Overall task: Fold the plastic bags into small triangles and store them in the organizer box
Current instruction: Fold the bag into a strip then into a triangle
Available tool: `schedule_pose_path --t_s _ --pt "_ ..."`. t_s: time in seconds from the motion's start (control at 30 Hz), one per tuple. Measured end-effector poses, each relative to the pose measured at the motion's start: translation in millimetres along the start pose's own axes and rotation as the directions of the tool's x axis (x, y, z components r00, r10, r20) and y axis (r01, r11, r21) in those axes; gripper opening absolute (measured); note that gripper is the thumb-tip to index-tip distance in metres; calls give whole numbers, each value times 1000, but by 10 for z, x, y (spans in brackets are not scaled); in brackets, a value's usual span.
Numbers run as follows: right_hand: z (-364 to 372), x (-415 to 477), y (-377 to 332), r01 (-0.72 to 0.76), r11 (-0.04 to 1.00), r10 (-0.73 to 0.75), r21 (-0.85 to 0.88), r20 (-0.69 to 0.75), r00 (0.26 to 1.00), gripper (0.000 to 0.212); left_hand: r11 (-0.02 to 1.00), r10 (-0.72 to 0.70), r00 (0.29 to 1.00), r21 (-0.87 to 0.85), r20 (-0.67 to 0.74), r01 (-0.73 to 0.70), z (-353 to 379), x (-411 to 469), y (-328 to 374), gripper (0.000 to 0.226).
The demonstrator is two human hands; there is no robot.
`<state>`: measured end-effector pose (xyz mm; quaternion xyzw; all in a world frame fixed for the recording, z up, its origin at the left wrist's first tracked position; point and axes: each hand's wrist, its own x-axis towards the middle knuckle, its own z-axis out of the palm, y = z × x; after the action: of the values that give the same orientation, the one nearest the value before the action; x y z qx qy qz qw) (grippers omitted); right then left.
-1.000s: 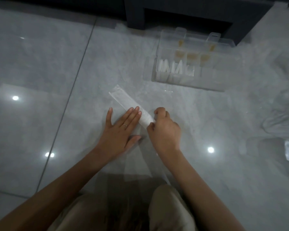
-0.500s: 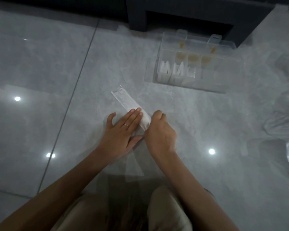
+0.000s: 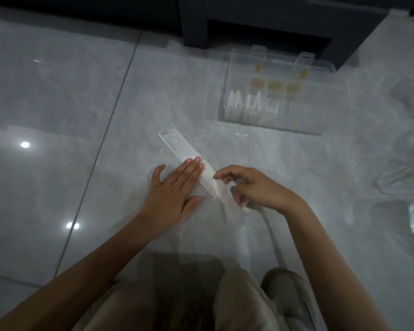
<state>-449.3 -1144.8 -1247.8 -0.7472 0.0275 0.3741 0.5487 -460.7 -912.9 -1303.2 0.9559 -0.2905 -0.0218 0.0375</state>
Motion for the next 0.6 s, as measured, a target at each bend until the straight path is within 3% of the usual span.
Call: schedule_pose_path --t_s 0.27,0.4,0.6 --pt "-36 -12 68 85 978 -84 -188 15 996 46 1000 -4 1000 -22 0 4 0 -8 8 63" --pt "-5 3 100 62 976 -86 -211 -107 991 43 1000 -10 1000 -23 24 11 -16 6 7 63" --pt "96 28 97 -3 975 -54 -222 -249 967 18 997 -15 1000 -72 7 16 -15 8 7 63"
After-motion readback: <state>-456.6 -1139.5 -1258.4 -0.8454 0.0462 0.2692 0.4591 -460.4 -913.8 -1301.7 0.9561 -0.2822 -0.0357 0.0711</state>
